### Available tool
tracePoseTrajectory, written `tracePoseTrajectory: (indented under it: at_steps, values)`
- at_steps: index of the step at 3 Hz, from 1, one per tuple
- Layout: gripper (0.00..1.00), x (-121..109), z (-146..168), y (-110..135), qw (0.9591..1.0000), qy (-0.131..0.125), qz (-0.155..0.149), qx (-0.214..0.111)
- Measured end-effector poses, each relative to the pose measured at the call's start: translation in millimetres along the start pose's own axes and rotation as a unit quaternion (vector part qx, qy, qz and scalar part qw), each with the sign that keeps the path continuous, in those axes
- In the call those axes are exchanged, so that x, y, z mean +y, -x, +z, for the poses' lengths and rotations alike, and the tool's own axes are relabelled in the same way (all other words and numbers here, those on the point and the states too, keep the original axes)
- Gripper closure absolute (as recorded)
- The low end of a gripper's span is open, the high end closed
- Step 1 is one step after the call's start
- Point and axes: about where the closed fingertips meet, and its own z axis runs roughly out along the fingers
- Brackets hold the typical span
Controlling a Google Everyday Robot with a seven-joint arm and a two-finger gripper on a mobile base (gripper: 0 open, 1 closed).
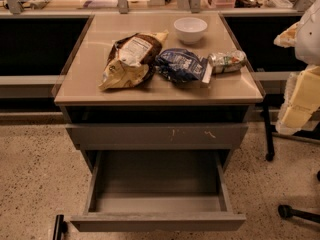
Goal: Place brown chip bag into middle drawer
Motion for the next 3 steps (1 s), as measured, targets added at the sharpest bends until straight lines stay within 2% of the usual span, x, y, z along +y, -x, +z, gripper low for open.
tracePoseTrajectory:
  at_steps: [1, 2, 3]
  values:
    - [0.00, 0, 0, 0, 1.0000, 0.000, 0.000, 0.000]
    - [0.00, -2, 0, 3, 0.9998, -0.010, -0.004, -0.015]
    - [0.00, -23, 19, 20, 0.9989, -0.006, -0.012, -0.045]
